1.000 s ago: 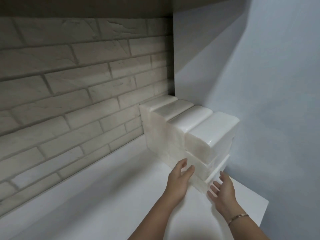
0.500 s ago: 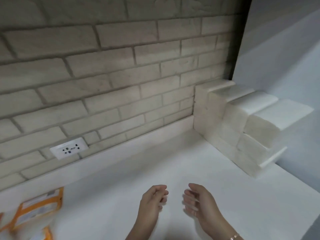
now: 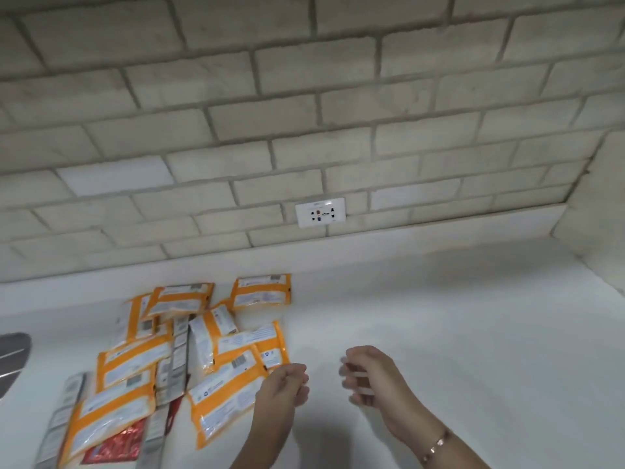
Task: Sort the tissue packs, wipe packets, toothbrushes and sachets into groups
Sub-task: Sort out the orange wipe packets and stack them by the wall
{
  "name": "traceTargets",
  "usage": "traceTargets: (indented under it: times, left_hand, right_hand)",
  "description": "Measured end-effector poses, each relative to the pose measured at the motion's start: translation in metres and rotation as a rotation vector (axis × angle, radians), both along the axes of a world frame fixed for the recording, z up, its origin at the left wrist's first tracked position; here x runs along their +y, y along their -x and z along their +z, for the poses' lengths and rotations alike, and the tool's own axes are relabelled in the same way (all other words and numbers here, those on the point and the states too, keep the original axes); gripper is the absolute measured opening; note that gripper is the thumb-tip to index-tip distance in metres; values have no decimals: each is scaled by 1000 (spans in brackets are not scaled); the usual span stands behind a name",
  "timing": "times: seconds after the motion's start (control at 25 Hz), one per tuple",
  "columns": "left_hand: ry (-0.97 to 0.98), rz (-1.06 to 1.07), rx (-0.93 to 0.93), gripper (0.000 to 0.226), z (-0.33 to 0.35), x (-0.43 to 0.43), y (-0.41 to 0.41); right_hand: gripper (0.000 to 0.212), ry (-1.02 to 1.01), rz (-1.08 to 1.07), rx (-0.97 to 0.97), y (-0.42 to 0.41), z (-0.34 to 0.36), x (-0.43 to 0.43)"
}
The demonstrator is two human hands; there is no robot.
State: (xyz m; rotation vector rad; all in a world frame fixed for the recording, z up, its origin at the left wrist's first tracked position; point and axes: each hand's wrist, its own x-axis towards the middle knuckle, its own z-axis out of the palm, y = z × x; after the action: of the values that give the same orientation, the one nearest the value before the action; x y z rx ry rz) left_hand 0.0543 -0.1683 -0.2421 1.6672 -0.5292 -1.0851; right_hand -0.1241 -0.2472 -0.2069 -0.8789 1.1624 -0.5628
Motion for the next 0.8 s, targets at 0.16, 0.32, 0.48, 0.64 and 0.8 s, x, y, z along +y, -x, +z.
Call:
traceTargets:
  times: [0.16, 0.32, 0.48, 0.64, 0.8]
  left_hand:
    - [-14, -1, -121, 26, 3, 42, -33]
    - [0, -45, -752, 19, 0, 66, -70]
    - [-247, -294, -1273, 96, -10, 71, -116]
    - [-325, -429, -1226, 119, -8, 69, -129]
    - [-295, -368, -1184, 102, 10, 71, -129]
  right_hand:
    - [21, -1, 80, 25, -47, -1, 13]
    - [12, 14, 157, 92, -66, -3, 21]
    - [10, 48, 259, 172, -77, -6, 27]
    - [12, 34, 293, 203, -80, -6, 28]
    - [33, 7, 278, 196, -79, -1, 27]
